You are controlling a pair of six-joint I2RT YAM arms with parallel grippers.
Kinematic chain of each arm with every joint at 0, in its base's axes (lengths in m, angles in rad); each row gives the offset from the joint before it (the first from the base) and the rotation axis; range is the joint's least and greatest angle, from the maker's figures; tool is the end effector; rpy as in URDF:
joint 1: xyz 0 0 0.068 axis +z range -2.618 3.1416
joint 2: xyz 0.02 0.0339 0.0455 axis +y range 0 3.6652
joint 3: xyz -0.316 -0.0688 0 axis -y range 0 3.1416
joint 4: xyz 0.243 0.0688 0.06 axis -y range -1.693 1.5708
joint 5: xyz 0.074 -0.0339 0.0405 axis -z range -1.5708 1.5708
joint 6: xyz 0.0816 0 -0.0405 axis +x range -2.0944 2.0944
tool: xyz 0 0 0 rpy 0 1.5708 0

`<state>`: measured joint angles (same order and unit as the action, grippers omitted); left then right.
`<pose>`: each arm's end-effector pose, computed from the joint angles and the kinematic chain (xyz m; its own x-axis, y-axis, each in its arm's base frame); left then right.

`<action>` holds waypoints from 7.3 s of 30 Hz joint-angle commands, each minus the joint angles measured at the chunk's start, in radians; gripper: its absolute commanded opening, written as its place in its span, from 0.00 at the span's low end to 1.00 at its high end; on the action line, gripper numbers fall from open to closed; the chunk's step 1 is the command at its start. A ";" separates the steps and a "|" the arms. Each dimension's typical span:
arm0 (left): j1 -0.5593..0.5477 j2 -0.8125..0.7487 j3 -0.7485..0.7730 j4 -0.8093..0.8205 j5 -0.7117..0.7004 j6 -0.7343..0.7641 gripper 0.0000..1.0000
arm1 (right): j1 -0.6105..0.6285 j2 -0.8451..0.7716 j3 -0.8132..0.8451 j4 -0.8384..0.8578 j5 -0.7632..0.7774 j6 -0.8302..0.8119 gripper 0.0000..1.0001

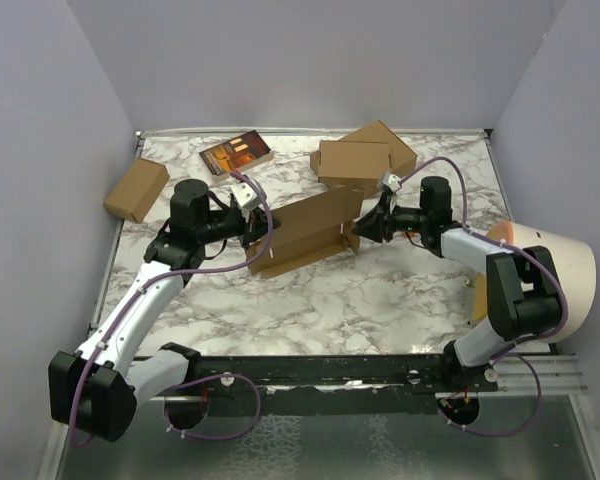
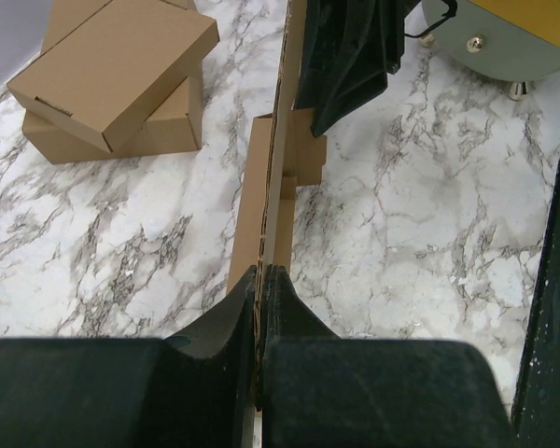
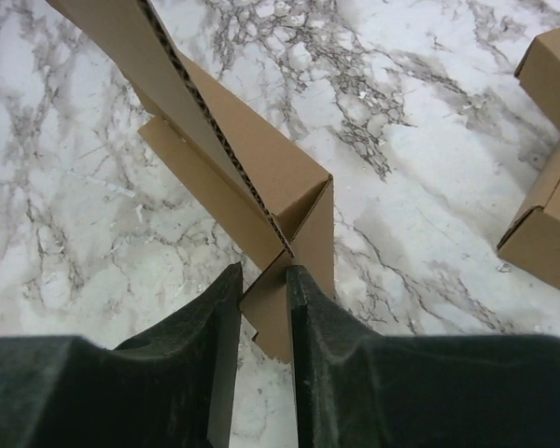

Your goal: Fold the paper box

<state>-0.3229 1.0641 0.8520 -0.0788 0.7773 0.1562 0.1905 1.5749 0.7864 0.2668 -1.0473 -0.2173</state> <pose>0.2127 -0.1315 0.3594 -0.1344 0.1619 -0.9776 0.8952 0.4430 -0.0497 0.3152 0.1328 0.2422 -0.2985 -0.1673 -0.9396 -0.9179 0.3201 0.2345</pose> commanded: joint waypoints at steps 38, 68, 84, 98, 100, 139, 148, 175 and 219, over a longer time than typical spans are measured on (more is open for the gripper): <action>-0.008 -0.018 -0.025 -0.049 0.021 0.018 0.00 | -0.152 0.025 0.274 -0.222 0.024 -0.101 0.45; -0.009 -0.019 -0.033 -0.030 0.042 0.012 0.00 | -0.030 0.175 0.266 -0.371 -0.122 -0.318 0.52; -0.009 -0.010 -0.040 -0.016 0.053 0.002 0.00 | 0.012 0.189 0.048 0.327 -0.109 0.119 0.50; -0.008 -0.003 -0.044 -0.013 0.056 0.001 0.00 | 0.046 0.251 -0.012 0.541 0.006 0.246 0.46; -0.009 -0.001 -0.045 -0.012 0.056 0.002 0.00 | 0.049 0.257 -0.014 0.550 0.002 0.247 0.44; -0.009 -0.009 -0.043 -0.023 0.043 0.012 0.00 | -0.128 0.185 0.238 -0.066 0.089 -0.021 0.01; -0.009 -0.006 -0.044 -0.020 0.045 0.011 0.00 | -0.064 0.204 0.198 -0.068 -0.110 -0.110 0.22; -0.009 -0.011 -0.051 -0.020 0.059 0.009 0.00 | 0.016 0.258 0.172 0.068 -0.183 0.039 0.43; -0.008 0.023 -0.046 -0.023 0.068 -0.007 0.00 | 0.072 0.361 0.124 0.390 -0.017 0.284 0.40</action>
<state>-0.3248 1.0676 0.8227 -0.0532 0.8001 0.1715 0.2447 1.8874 0.9138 0.5957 -1.0916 0.0193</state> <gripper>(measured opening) 0.019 0.402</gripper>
